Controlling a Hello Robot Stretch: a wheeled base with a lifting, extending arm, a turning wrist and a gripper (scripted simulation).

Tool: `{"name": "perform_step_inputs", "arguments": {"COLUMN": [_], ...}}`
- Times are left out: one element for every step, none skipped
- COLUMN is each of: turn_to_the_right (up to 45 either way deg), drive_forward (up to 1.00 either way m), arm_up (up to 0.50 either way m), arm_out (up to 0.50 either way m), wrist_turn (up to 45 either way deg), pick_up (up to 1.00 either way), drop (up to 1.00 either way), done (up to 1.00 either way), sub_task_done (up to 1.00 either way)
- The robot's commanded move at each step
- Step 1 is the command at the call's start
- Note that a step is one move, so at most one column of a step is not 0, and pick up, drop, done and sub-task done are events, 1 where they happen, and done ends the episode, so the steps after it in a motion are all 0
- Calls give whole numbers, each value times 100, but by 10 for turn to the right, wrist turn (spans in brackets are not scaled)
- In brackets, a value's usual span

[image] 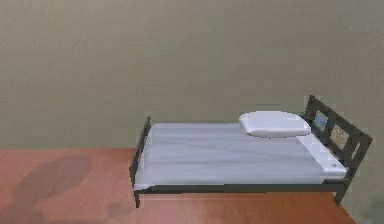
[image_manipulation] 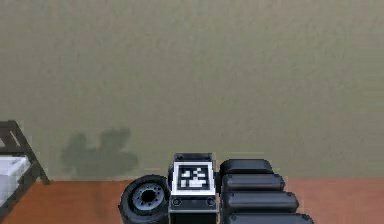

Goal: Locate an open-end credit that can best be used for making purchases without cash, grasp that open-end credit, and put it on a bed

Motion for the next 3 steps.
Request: {"name": "perform_step_inputs", "arguments": {"turn_to_the_right": [-30, 0, -120], "drive_forward": [0, 20, 0], "arm_up": [0, 0, 0], "arm_out": [0, 0, 0], "wrist_turn": [0, 0, 0], "pick_up": [0, 0, 0], "drop": [0, 0, 0], "done": [0, 0, 0], "sub_task_done": [0, 0, 0]}}
